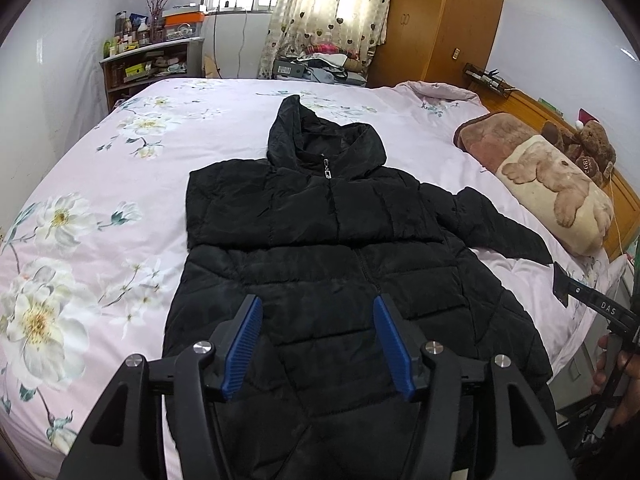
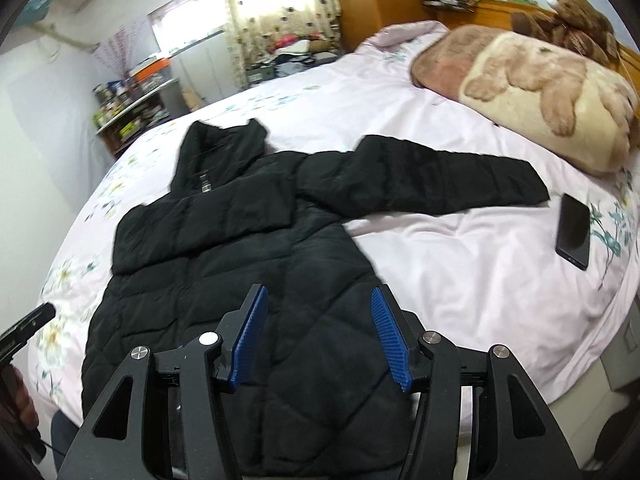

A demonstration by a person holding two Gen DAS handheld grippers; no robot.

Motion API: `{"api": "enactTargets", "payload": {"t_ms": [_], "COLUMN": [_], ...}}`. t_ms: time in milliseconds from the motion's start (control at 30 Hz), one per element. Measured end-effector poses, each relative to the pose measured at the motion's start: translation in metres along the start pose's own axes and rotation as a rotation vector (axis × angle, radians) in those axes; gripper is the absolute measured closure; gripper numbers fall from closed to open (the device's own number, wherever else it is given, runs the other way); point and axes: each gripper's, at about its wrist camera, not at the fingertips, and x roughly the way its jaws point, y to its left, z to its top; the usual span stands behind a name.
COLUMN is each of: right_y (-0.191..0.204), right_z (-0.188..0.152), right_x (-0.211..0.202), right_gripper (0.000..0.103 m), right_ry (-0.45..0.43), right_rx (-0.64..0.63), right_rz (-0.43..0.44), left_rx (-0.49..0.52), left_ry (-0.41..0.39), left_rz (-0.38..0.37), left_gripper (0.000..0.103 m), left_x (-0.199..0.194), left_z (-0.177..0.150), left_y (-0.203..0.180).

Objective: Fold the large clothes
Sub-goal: 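Grasp the other sleeve cuff with the right tool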

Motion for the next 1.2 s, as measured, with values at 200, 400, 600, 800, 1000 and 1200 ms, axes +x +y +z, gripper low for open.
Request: {"api": "enactTargets", "payload": {"t_ms": [200,400,600,800,1000,1200], "right_y": [-0.049,-0.103,-0.162,-0.209,-0.242,-0.244], "right_z": [0.020,0.043,0.056,0.067,0.076,0.085], "right_x": [0.030,0.076,0.130,0.171,0.197,0.198], "right_gripper": [0.048,0.048,0.048,0.048,0.042,0.076], "right_ry": [0.017,0.038,0.078,0.096,0.061,0.021], "right_rx": [0.094,0.211,0.349,0.466,0.600,0.645], "right_rz": [-0.049,-0.095,-0.130,-0.138,-0.104,-0.114], "left_rx": [0.013,0.017,0.008,-0.012,-0.054,-0.055], "left_ry": [-0.007,-0.010,0.003,0.042,0.075,0.084], "left_rz": [0.012,0.037,0.068,0.106,0.121,0.127], "left_gripper": [0.042,0.042,0.042,0.042,0.042,0.042], "left_x": [0.033,0.070,0.114,0.158,0.179,0.181], "left_z": [0.022,0.043,0.057,0.065,0.060,0.056], "left_y": [-0.007,-0.004,0.006,0.022,0.038,0.046]}}
